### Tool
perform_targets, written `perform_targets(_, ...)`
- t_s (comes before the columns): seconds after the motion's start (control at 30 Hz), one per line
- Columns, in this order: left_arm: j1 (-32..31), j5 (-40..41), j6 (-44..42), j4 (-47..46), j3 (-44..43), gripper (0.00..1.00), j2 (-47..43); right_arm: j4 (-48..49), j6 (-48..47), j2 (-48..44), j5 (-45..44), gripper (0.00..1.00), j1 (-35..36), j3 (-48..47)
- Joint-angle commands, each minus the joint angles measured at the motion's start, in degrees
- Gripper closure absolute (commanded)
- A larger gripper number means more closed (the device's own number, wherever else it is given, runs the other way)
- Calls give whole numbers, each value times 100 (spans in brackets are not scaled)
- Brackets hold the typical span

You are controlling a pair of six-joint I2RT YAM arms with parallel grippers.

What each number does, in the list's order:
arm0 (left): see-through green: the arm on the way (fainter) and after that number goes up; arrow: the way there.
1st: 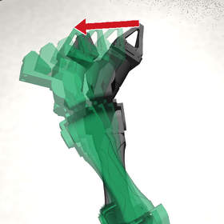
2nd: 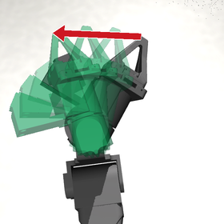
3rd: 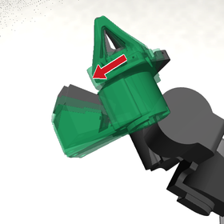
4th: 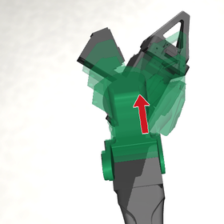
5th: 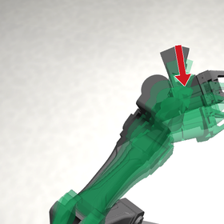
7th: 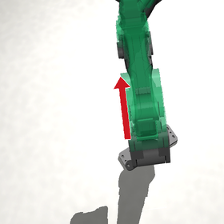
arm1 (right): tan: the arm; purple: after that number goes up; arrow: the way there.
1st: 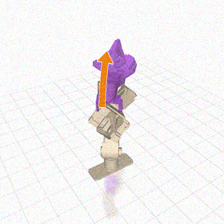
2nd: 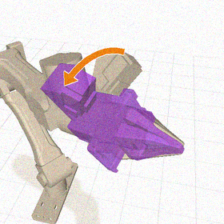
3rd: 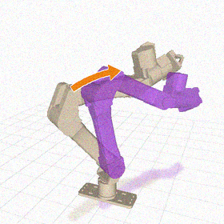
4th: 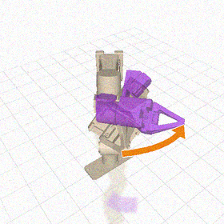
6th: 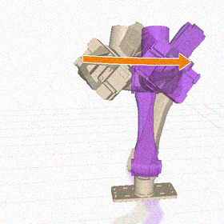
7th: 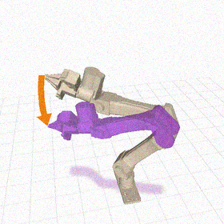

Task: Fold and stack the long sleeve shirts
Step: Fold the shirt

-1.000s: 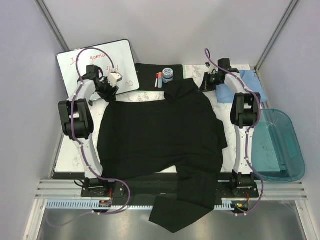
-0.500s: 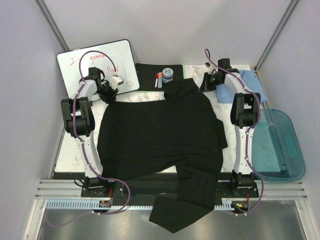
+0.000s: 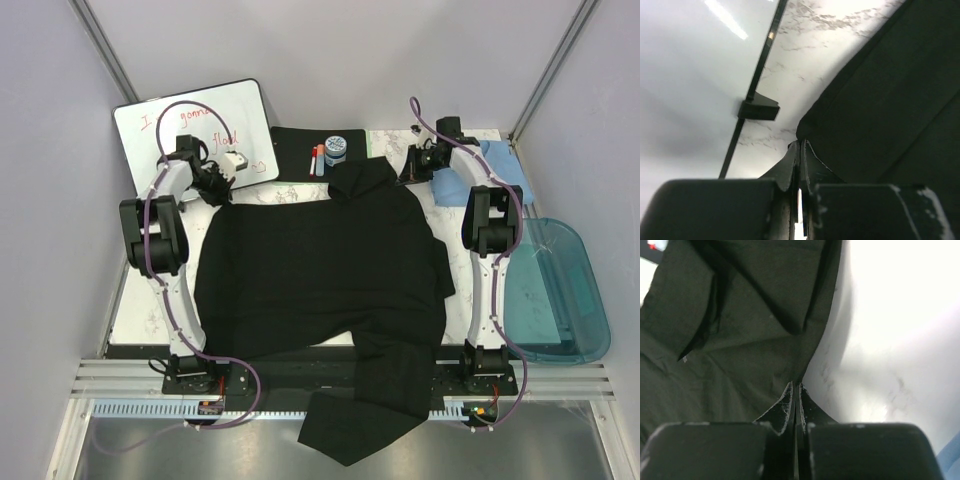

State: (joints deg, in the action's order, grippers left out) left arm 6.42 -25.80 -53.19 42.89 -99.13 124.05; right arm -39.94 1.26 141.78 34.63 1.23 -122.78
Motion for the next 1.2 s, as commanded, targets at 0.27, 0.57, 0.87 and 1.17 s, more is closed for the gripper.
perform_targets(0.27,255,-548,-1026,96,1167,98,-1813,-496,-582,-1609,351,100,-97,843)
perform_targets(0.57,457,-680,-1633,105,2108,98,-2612,-1112,-1232,-2162,360,100,-97,1361)
perform_targets(0.87,492,-645,-2055,61,2882,98,-3194,-1323,-1900,-3138,255,100,-97,2774)
perform_targets(1.17,519,-329,-2617,-193,3699,98,-3308,-1235,-2358,-3420,35,95,-97,3936)
